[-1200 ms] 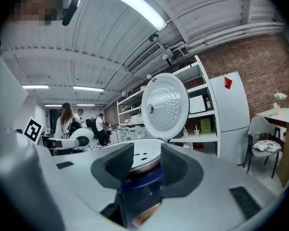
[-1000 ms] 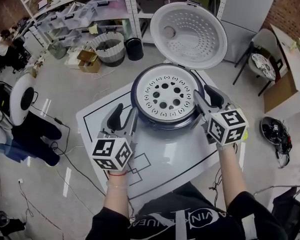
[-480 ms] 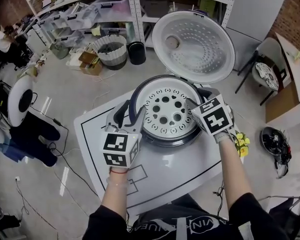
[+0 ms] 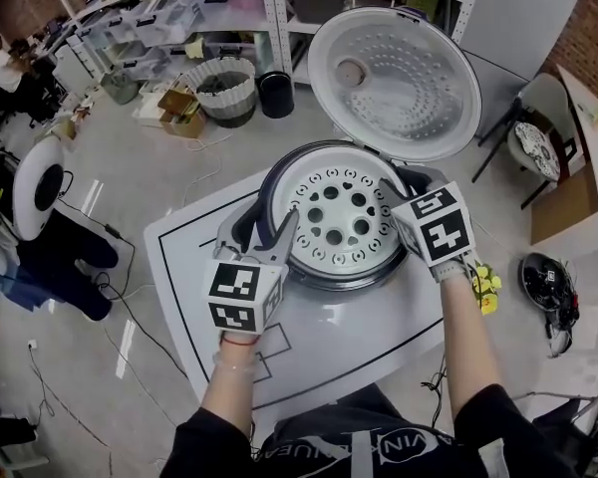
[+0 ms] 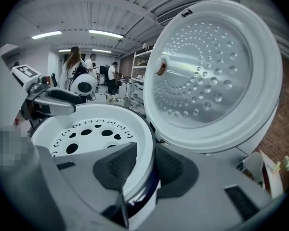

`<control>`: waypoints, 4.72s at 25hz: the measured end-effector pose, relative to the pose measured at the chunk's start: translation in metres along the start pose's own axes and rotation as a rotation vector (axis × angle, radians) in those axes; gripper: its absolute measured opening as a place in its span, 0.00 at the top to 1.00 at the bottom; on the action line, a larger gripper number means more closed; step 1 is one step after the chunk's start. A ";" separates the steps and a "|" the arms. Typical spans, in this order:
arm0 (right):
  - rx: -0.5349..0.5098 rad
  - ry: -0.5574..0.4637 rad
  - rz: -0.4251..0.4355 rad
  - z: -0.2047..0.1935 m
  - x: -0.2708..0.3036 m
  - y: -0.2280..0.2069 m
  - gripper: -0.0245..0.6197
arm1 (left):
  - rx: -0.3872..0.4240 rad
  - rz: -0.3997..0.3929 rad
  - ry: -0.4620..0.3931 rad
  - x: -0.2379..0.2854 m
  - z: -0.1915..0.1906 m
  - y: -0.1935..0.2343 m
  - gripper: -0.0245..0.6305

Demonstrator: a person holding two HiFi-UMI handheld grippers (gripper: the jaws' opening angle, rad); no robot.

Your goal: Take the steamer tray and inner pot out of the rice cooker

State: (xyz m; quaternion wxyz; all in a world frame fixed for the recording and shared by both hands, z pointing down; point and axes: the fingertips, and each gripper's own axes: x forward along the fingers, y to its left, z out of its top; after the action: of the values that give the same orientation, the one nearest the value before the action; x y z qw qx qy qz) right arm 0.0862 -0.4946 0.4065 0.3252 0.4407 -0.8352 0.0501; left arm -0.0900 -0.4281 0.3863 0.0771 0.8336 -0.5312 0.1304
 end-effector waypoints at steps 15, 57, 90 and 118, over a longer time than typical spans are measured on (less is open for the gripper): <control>-0.149 -0.031 -0.074 0.011 0.003 0.001 0.82 | -0.051 -0.015 -0.015 -0.006 -0.003 -0.005 0.64; -0.302 -0.601 -0.091 0.090 -0.097 0.011 0.87 | -0.016 0.018 -0.060 -0.008 0.017 -0.016 0.73; 0.073 -0.729 0.103 0.122 -0.151 0.061 0.90 | -0.097 0.217 -0.350 -0.106 0.088 0.026 0.89; 0.067 -0.558 0.626 0.152 -0.059 0.316 0.89 | -0.273 0.733 -0.186 -0.311 -0.050 0.159 0.89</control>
State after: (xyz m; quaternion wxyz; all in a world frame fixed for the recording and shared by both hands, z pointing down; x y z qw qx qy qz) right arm -0.2089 -0.3173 0.3166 0.0409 0.1726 -0.9827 0.0522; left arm -0.3661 -0.2127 0.3394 0.0870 0.5794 -0.8104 0.0017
